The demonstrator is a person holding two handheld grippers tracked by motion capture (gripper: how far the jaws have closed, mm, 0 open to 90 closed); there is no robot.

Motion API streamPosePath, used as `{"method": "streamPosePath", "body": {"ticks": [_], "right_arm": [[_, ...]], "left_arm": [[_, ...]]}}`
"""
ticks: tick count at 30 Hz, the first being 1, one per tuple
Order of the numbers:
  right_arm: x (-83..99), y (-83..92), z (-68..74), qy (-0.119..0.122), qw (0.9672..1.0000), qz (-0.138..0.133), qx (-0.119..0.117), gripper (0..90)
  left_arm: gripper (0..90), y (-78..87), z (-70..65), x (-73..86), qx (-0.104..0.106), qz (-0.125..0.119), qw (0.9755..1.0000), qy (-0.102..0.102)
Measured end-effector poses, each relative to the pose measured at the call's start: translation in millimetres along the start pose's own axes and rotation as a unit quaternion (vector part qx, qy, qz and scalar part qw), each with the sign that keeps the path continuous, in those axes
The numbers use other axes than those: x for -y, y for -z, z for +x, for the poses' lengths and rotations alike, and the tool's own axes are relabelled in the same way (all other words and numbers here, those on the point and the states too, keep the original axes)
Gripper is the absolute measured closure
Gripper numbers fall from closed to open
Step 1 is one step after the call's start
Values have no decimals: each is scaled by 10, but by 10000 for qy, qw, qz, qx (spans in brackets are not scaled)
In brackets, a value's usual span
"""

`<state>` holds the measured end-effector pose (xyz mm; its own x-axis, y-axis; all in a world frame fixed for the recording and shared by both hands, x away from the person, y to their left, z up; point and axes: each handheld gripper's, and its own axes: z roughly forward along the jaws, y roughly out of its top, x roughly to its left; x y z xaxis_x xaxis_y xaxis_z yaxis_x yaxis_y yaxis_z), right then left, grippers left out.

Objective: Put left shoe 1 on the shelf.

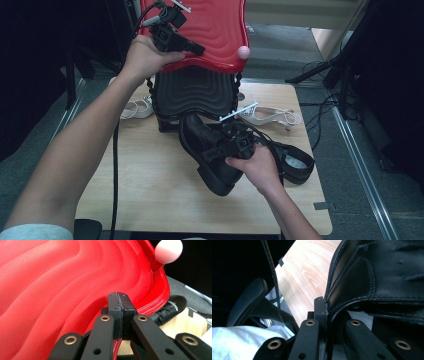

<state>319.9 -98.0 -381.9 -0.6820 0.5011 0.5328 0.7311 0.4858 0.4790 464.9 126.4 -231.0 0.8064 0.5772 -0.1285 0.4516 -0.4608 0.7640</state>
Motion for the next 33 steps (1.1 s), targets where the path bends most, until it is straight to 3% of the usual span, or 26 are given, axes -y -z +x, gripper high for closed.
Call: {"method": "streamPosePath", "body": {"ticks": [9, 16, 19, 21, 25, 26, 31, 33], "right_arm": [[-199, 132, 154, 182, 9998, 1, 54, 857], [-368, 251, 215, 415, 9985, -311, 186, 873], [-507, 238, 207, 468, 9974, -380, 385, 874], [-587, 191, 188, 581, 9953, -463, 625, 874], [-708, 73, 103, 896, 9872, -708, 1112, 875], [-730, 42, 78, 878, 9860, -745, 1204, 875], [-806, -146, -36, 1050, 9801, -892, 1427, 876], [-823, -215, -36, 1207, 9752, -954, 1591, 875]], "left_arm": [[900, -1, -6, -2, -12, 9, 10000, 26], [900, -3, -6, 3, -8, -14, 10000, 21], [900, -5, 2, 12, 16, -53, 10000, 60], [900, -6, 7, 14, 38, -64, 9999, 74], [900, -6, 5, 12, 45, -50, 9999, 83], [900, -6, 6, 12, 49, -47, 9999, 89], [900, -19, -2, 16, 114, -62, 9999, 112], [900, -33, -27, 12, 78, -72, 9999, 65]]}}
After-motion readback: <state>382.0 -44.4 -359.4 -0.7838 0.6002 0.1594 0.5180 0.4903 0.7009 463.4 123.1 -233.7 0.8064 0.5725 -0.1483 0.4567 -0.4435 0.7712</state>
